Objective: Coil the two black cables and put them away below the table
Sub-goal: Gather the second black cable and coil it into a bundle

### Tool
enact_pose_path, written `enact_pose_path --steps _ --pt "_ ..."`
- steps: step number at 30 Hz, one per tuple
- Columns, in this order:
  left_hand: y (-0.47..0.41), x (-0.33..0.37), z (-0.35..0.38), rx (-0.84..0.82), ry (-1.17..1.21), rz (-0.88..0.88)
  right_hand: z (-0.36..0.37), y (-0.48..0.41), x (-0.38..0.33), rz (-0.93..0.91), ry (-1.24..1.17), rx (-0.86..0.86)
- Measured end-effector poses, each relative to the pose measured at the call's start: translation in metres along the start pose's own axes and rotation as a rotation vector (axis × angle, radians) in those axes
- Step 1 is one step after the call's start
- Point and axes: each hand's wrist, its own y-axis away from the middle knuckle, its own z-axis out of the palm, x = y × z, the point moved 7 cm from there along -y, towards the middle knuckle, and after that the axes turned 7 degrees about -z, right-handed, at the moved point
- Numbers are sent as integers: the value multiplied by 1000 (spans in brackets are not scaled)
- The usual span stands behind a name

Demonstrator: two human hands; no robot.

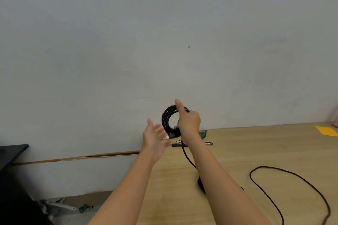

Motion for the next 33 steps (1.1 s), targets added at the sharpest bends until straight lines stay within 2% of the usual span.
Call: enact_pose_path --steps 3,5,7,9,10,12,15,17,20,22,25,27,30,33 --pt "16 -41 11 -420 -301 -138 -5 -7 -7 78 -280 77" --pt "26 -55 15 -512 -580 -159 -7 -10 -7 122 -408 101" --pt "19 -48 12 -371 -903 -122 -10 -11 -3 164 -459 93" --pt "6 -26 0 -87 -1061 -48 -14 -5 3 205 -465 41" --pt "0 -17 -5 -7 -1022 -33 -14 -1 5 227 -465 -10" --pt "-7 -5 -8 48 -809 -74 -12 6 11 276 -407 -145" --pt "-5 14 -2 0 -386 -117 -10 13 21 278 -177 -296" --pt "-1 24 6 -57 -221 -123 -11 15 26 248 -47 -329" --pt "4 24 20 -142 -310 -92 -8 16 26 174 26 -324" --pt "8 24 32 -193 -412 -25 -9 15 25 113 101 -263" --pt "10 30 35 -61 -685 122 -8 14 24 41 189 -204" --pt "9 31 35 -8 -799 173 -7 12 24 -24 401 -175" --pt "8 29 35 -52 -721 135 -10 12 24 -98 766 -59" --pt "8 28 32 -86 -653 107 -17 21 22 -163 815 78"
